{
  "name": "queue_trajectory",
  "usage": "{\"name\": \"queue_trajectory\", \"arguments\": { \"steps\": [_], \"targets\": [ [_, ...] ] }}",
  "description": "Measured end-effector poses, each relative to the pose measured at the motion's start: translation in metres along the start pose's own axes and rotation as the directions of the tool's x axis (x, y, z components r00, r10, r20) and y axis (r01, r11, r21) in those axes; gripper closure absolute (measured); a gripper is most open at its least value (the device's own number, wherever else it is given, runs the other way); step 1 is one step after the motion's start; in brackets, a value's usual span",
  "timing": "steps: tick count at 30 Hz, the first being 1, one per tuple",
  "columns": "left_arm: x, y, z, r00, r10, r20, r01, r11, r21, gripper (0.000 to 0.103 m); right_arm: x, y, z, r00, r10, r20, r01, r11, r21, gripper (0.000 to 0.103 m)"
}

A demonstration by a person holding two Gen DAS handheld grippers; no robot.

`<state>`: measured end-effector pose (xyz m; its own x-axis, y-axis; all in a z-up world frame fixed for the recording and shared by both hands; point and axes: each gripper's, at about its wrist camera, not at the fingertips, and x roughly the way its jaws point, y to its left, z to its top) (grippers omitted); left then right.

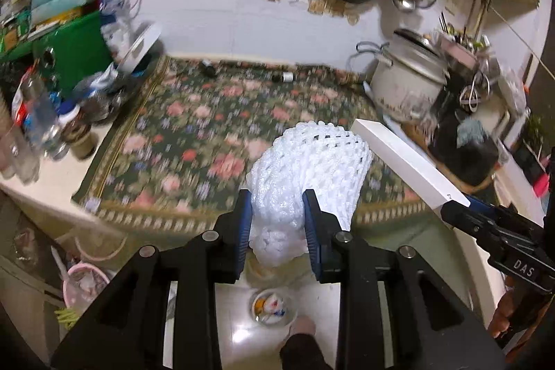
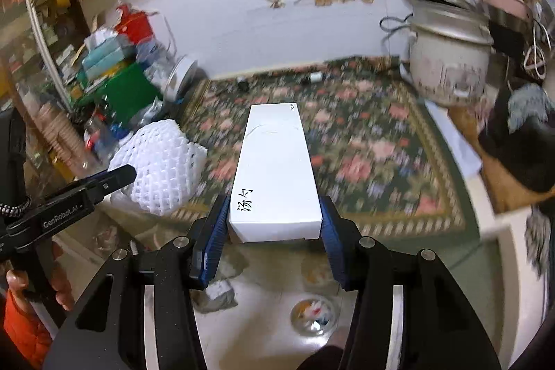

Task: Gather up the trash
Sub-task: 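Lift the foam net and white box and carry them over the bin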

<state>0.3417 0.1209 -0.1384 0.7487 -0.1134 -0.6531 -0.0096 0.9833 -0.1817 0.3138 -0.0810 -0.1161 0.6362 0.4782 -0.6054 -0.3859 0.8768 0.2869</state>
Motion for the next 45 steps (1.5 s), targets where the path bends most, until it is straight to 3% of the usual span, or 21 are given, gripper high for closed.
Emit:
{"name": "queue_trajectory", "arguments": {
  "steps": [7,13,21,29,34,42,45],
  "targets": [
    [0.003,0.012,-0.060,0.991,-0.015,-0.133,0.012,1.000,-0.019,0.074,-0.004,0.016,-0.057,0.994,-0.008,-0.110,0.013,0.999,0.045,0.055],
    [0.025,0.013,-0.102,0.976,-0.002,-0.220,-0.001,1.000,-0.013,0.074,0.014,0.005,-0.099,0.975,-0.023,-0.222,0.040,0.997,0.073,0.055],
    [0.101,0.014,-0.168,0.940,0.008,-0.340,-0.018,0.999,-0.027,0.074,0.073,-0.029,-0.163,0.933,-0.037,-0.358,0.075,0.993,0.094,0.055],
    [0.207,0.025,-0.257,0.911,0.029,-0.410,-0.062,0.996,-0.066,0.074,0.175,-0.084,-0.248,0.889,-0.038,-0.456,0.092,0.991,0.098,0.055],
    [0.281,0.040,-0.324,0.889,0.038,-0.456,-0.089,0.992,-0.092,0.074,0.254,-0.125,-0.311,0.850,-0.033,-0.525,0.106,0.988,0.109,0.055],
    [0.369,0.055,-0.391,0.870,0.051,-0.490,-0.107,0.991,-0.086,0.074,0.367,-0.167,-0.388,0.794,-0.011,-0.607,0.087,0.992,0.096,0.055],
    [0.392,0.054,-0.406,0.867,0.053,-0.495,-0.102,0.992,-0.072,0.074,0.395,-0.173,-0.400,0.788,0.007,-0.615,0.069,0.993,0.099,0.055]
  ]
}}
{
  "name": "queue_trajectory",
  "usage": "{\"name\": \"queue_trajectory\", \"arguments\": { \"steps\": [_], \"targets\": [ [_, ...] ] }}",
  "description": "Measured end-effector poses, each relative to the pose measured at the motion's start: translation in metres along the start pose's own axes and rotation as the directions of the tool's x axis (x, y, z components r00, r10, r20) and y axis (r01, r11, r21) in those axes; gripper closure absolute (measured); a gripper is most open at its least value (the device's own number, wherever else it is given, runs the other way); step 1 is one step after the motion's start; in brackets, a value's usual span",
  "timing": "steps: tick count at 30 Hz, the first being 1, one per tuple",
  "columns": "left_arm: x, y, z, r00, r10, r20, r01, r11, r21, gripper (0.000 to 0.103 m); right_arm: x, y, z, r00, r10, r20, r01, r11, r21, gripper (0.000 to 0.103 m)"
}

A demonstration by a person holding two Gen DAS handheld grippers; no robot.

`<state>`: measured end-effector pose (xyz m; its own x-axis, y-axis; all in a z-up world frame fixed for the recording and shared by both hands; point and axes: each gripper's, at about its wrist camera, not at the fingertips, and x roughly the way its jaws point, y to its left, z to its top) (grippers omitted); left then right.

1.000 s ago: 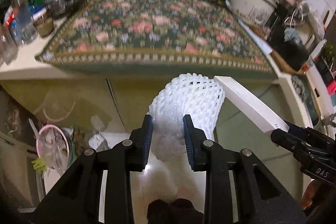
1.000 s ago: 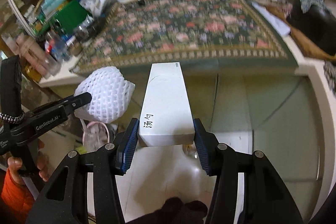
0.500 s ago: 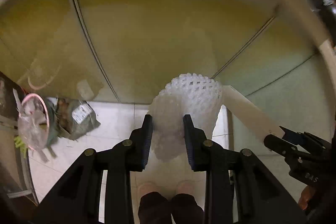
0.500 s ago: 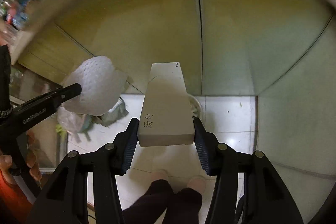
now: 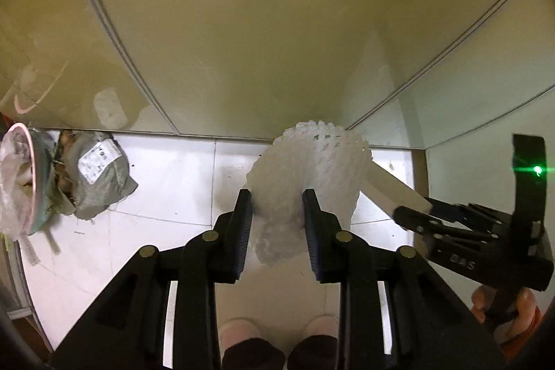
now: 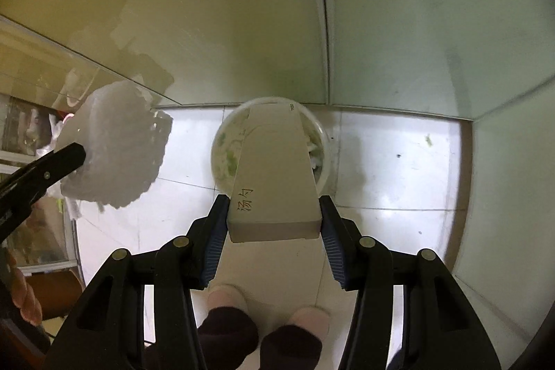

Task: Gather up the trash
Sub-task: 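Lift the foam net and white box and carry them over the bin, then open both tools to drop the net and box into the bin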

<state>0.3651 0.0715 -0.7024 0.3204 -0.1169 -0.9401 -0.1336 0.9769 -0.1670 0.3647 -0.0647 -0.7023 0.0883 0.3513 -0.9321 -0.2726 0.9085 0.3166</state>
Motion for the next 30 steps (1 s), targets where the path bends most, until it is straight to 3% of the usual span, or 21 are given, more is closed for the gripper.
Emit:
{"name": "queue_trajectory", "arguments": {
  "steps": [8,16,19,21,26,30],
  "targets": [
    [0.039,-0.005,0.004,1.000,0.003,-0.008,-0.002,1.000,0.019,0.074,0.037,-0.009,0.019,0.998,0.045,-0.047,-0.044,0.999,0.026,0.054],
    [0.085,-0.019,-0.001,0.997,-0.007,-0.079,0.012,0.998,0.061,0.070,0.002,-0.020,0.012,0.999,0.041,0.030,-0.043,0.998,0.044,0.053],
    [0.094,-0.033,-0.002,0.995,-0.036,-0.090,0.043,0.996,0.077,0.063,-0.012,-0.022,0.011,0.997,0.038,0.064,-0.041,0.998,0.039,0.053],
    [0.101,-0.041,-0.003,0.994,-0.034,-0.105,0.043,0.995,0.088,0.052,-0.018,-0.022,0.012,0.996,0.028,0.089,-0.032,0.999,0.036,0.052],
    [0.112,-0.043,-0.004,0.988,-0.009,-0.154,0.025,0.995,0.100,0.050,-0.037,-0.021,0.012,0.989,0.037,0.143,-0.043,0.998,0.038,0.048],
    [0.097,-0.038,-0.004,0.987,-0.015,-0.157,0.029,0.996,0.087,0.050,-0.059,-0.015,0.010,0.985,0.045,0.166,-0.051,0.998,0.034,0.048]
  ]
}}
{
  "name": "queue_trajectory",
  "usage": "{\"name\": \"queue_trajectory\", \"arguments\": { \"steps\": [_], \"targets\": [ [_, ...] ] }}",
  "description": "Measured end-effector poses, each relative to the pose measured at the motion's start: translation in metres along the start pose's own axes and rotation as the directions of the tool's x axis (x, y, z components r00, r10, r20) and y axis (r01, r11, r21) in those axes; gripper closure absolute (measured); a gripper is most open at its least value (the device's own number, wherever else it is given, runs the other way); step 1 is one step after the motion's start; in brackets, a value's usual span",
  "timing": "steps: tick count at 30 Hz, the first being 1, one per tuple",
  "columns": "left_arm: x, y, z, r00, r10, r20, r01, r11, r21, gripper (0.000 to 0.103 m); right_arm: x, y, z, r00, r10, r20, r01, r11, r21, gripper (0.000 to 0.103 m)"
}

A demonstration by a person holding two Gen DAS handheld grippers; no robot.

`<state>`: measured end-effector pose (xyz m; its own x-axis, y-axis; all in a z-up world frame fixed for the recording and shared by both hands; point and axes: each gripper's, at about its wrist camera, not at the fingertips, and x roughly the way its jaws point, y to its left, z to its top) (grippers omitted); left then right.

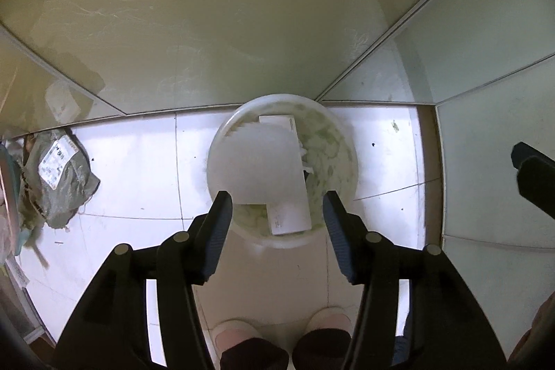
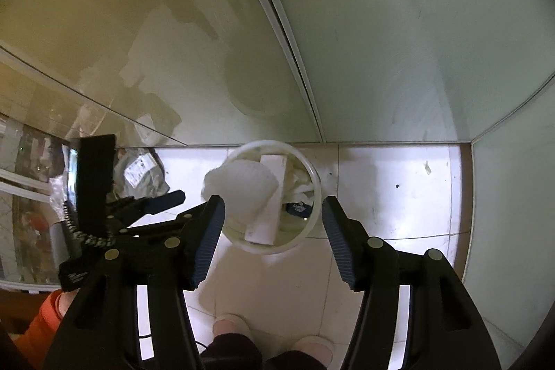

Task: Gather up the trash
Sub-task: 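Open both tools to drop the net and box into the bin, then raise both tools back over the counter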

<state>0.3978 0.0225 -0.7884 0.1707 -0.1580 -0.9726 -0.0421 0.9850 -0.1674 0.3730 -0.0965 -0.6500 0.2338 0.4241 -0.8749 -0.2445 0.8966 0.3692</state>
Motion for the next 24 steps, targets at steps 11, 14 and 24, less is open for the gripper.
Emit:
{"name": "queue_trajectory", "arguments": {
  "steps": [11,14,24],
  "targets": [
    [-0.191,-0.021,0.002,0.993,0.019,0.115,-0.022,0.999,0.025,0.050,-0.130,0.056,0.025,0.999,0.012,0.037,-0.012,1.000,-0.009,0.048],
    [-0.255,-0.027,0.004,0.988,0.007,0.156,-0.012,1.000,0.029,0.050,-0.184,0.077,0.036,0.997,0.014,0.071,-0.013,1.000,-0.012,0.048],
    [-0.493,-0.035,0.015,0.931,-0.020,0.365,0.011,1.000,0.026,0.050,-0.379,0.156,0.068,0.964,0.003,0.266,0.009,0.999,-0.044,0.048]
  ]
}}
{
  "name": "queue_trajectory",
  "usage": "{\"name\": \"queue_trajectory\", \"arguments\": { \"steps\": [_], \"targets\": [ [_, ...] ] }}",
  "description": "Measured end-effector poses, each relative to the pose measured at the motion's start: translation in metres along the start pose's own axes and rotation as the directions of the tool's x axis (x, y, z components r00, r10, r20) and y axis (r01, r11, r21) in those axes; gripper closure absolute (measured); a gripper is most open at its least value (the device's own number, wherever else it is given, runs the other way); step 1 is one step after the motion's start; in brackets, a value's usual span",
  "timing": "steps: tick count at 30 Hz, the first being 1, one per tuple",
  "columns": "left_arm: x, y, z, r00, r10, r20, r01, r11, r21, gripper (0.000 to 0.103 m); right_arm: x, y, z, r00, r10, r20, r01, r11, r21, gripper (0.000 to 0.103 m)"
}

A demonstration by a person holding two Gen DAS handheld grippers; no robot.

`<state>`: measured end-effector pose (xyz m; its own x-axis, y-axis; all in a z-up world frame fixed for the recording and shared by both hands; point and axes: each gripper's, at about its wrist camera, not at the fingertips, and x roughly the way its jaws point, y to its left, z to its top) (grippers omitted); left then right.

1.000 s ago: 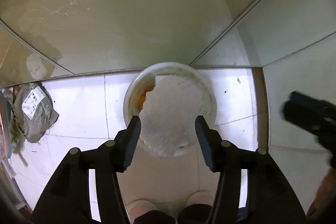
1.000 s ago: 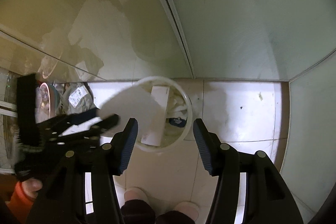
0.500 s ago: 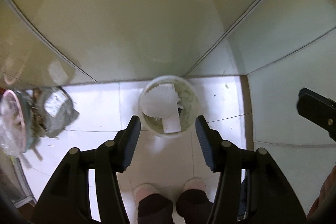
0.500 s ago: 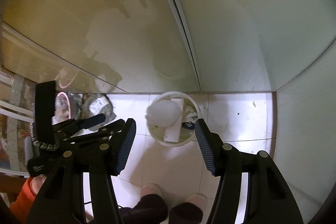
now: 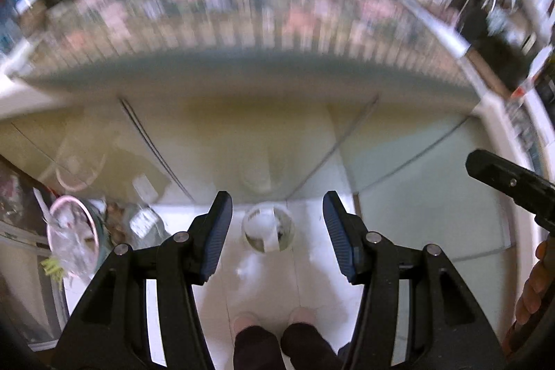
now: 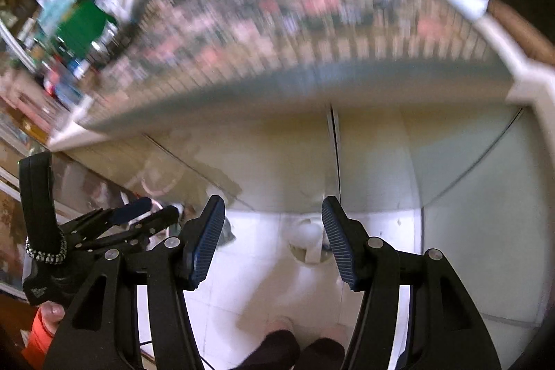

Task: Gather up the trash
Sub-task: 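Raise both tools back over the counter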

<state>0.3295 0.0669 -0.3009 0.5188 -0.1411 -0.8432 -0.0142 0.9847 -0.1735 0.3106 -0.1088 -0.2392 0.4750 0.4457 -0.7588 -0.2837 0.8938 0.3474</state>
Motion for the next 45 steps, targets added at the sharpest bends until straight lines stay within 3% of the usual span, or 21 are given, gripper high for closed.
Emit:
{"name": "queue_trajectory", "arguments": {
  "steps": [3,7,13,17,21,26,32,38,45],
  "targets": [
    [-0.060,0.002,0.025,0.996,-0.005,0.090,0.005,1.000,0.007,0.050,-0.054,0.024,0.019,0.996,-0.019,0.085,0.021,1.000,-0.024,0.048],
    [-0.127,0.010,0.054,0.975,-0.019,0.220,0.015,1.000,0.017,0.047,-0.094,0.049,0.033,0.984,-0.043,0.174,0.051,0.998,-0.042,0.048],
    [-0.204,0.016,0.083,0.914,0.000,0.406,-0.015,0.999,0.032,0.040,-0.137,0.068,0.057,0.951,-0.083,0.299,0.110,0.991,-0.074,0.044],
    [-0.231,0.014,0.102,0.880,0.032,0.473,-0.053,0.998,0.030,0.027,-0.150,0.067,0.077,0.918,-0.099,0.384,0.136,0.988,-0.071,0.039],
    [-0.231,0.014,0.128,0.852,0.061,0.519,-0.079,0.997,0.013,0.010,-0.156,0.058,0.098,0.897,-0.111,0.428,0.148,0.988,-0.053,0.035],
    [-0.214,0.015,0.172,0.838,0.100,0.536,-0.101,0.995,-0.029,0.007,-0.141,0.038,0.140,0.886,-0.100,0.454,0.140,0.989,-0.055,0.035],
    [-0.190,0.018,0.242,0.840,0.153,0.520,-0.111,0.988,-0.110,0.007,-0.116,0.020,0.206,0.906,-0.048,0.421,0.102,0.989,-0.108,0.035],
    [-0.162,0.030,0.306,0.818,0.246,0.520,-0.166,0.966,-0.196,0.007,-0.073,0.006,0.261,0.924,-0.003,0.383,0.074,0.983,-0.170,0.035],
    [-0.127,0.059,0.364,0.821,0.289,0.493,-0.198,0.953,-0.229,0.007,-0.008,0.004,0.313,0.951,0.016,0.310,0.043,0.982,-0.184,0.035]
  ]
}}
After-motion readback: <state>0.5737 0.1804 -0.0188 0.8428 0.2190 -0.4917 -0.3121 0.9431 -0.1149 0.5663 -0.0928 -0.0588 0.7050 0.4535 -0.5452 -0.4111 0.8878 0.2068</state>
